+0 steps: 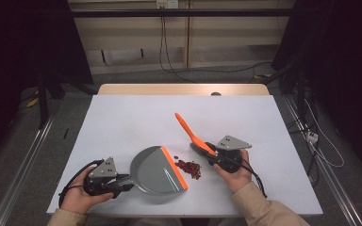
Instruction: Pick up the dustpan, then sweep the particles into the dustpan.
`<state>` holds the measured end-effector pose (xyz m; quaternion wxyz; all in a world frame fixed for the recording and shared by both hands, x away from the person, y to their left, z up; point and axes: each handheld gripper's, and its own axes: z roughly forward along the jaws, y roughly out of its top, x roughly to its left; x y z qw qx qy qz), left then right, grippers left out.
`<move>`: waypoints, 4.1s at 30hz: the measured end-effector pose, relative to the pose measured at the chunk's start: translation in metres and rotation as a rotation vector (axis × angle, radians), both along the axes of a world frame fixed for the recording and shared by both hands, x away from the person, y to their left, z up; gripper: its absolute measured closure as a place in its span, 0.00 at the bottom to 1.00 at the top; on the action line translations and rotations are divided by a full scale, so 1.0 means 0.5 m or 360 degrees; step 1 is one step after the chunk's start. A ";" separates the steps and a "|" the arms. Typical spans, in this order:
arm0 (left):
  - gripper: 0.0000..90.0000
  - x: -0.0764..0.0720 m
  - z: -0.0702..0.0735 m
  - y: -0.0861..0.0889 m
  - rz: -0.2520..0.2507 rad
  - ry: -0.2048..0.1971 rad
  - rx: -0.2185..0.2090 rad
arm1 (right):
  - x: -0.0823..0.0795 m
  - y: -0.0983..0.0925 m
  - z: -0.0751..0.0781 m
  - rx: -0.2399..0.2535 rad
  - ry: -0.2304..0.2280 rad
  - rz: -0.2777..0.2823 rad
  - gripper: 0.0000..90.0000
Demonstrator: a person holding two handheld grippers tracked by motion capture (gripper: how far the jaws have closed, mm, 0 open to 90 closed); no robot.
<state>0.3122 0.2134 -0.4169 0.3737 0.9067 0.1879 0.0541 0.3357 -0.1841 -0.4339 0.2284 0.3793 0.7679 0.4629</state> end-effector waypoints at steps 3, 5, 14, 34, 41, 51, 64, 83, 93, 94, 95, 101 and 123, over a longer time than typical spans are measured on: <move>0.70 0.000 -0.001 -0.001 -0.0005 0.0002 0.0008 | 0.000 -0.001 0.000 0.0009 0.0005 -0.0013 0.78; 0.70 0.001 -0.003 -0.001 -0.0006 0.0002 0.0000 | -0.001 0.000 0.000 -0.0006 -0.0007 -0.0013 0.78; 0.70 0.002 -0.007 -0.007 -0.0029 0.0013 0.0003 | 0.004 -0.011 -0.003 -0.0008 -0.0037 0.0017 0.78; 0.70 0.008 -0.009 -0.021 -0.0025 0.0039 -0.0014 | -0.006 0.011 0.002 0.0052 0.0088 -0.0048 0.78; 0.70 0.008 -0.010 -0.022 -0.0032 0.0052 -0.0012 | -0.012 0.025 0.002 0.0033 0.0068 -0.0052 0.78; 0.69 0.010 -0.010 -0.021 -0.0035 0.0072 -0.0013 | -0.016 0.030 0.001 0.0021 0.0056 -0.0062 0.78; 0.69 0.009 -0.010 -0.024 -0.0016 0.0081 -0.0008 | -0.024 0.050 0.000 0.0018 0.0055 -0.0063 0.78; 0.69 0.009 -0.012 -0.027 -0.0013 0.0100 -0.0033 | -0.048 0.112 -0.009 0.0072 0.0088 -0.0045 0.76; 0.69 0.007 -0.016 -0.036 -0.0011 0.0112 -0.0024 | -0.054 0.124 -0.012 0.0171 0.0124 -0.0075 0.76; 0.69 0.007 -0.016 -0.037 -0.0006 0.0107 -0.0012 | -0.054 0.126 -0.012 0.0181 0.0128 -0.0081 0.76; 0.69 0.007 -0.017 -0.038 -0.0018 0.0116 -0.0024 | -0.055 0.128 -0.012 0.0186 0.0127 -0.0082 0.76; 0.69 0.004 -0.019 -0.041 -0.0012 0.0120 -0.0020 | -0.057 0.135 -0.013 0.0236 0.0144 -0.0100 0.76; 0.69 0.003 -0.025 -0.040 -0.0006 0.0140 -0.0009 | -0.060 0.164 -0.008 0.0341 0.0129 -0.0081 0.76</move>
